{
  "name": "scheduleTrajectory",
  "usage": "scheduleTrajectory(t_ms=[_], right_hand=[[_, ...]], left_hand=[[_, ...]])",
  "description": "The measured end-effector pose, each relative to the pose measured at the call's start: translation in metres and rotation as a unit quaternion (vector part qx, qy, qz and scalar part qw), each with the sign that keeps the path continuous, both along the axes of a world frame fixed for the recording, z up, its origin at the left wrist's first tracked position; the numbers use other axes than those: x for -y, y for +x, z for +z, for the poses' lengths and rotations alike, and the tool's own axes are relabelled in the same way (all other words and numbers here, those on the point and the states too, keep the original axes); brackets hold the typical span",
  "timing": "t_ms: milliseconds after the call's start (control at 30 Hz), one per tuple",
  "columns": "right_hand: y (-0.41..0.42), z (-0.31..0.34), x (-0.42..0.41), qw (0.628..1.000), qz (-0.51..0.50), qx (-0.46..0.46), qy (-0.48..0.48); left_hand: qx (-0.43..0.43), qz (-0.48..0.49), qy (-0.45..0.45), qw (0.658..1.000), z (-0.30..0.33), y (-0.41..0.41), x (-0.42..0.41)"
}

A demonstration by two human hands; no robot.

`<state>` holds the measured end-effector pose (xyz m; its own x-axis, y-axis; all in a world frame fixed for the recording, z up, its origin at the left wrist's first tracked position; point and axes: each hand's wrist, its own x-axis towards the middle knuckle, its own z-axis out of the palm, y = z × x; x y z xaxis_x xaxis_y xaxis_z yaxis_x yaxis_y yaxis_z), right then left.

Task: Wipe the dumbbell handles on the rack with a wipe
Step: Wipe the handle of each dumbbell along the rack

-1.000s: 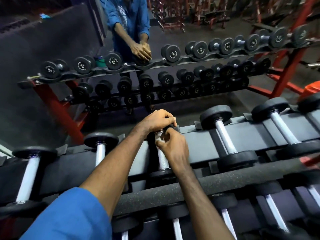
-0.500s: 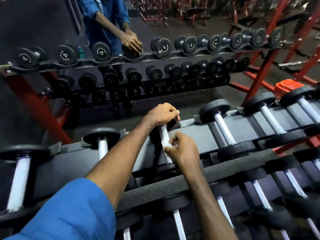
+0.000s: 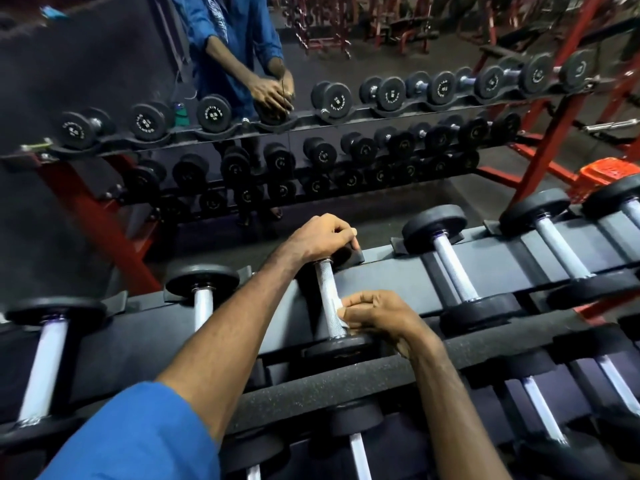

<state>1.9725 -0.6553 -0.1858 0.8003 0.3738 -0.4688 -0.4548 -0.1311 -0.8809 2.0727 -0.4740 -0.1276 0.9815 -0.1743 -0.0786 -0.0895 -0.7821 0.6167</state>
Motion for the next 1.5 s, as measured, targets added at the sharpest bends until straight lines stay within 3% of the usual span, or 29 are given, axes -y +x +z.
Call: scheduleTrajectory(t_ms=[167,333,500,667,767,867,933,1000,1200,1333,1367,1500], right_hand=[[0.016,-0.001,-0.024,0.994,-0.086,0.003,0.067],[0.001,-0.006,-0.005,1.0,0.014,0.001,0.024],[0.017,-0.001,-0.032,0.996,-0.036,-0.035,0.079],[0.007,-0.005,-0.025,0.999,-0.043,-0.015,0.015],[0.004,0.001,-0.031,0.993,-0.111,0.043,-0.023],[0.019,0.019,-0.058,0.952,-0.154,0.208,-0.165],[0.016,0.032,-0.07,0.9,-0.143,0.259,-0.32],[0.0,0.035,-0.074,0.862,-0.112,0.279,-0.409],[-0.001,0.035,-0.093,0.764,-0.046,0.375,-0.522],[-0.015,0.033,-0.095,0.701,-0.071,0.424,-0.569],[-0.023,0.028,-0.09,0.718,-0.054,0.397,-0.569],[-0.021,0.026,-0.067,0.849,-0.063,0.277,-0.445]], left_hand=[[0.015,0.011,0.005,1.0,0.0,-0.001,0.001],[0.022,0.021,-0.026,0.999,-0.007,-0.004,-0.011],[0.029,0.023,-0.036,0.999,-0.01,-0.003,-0.012],[0.028,0.027,-0.048,0.998,-0.013,-0.003,-0.017],[0.029,0.022,-0.047,0.998,-0.013,-0.003,-0.016],[0.025,0.016,-0.041,0.999,-0.012,0.0,-0.012],[0.022,0.018,-0.038,0.999,-0.014,0.001,-0.013],[0.018,0.018,-0.035,0.999,-0.014,0.002,-0.014],[0.008,0.008,-0.029,1.0,-0.016,0.006,-0.012],[0.01,0.006,-0.022,1.0,-0.017,0.009,-0.008],[0.011,0.005,-0.021,1.0,-0.016,0.009,-0.007],[0.022,0.013,-0.023,0.999,-0.014,0.006,-0.004]])
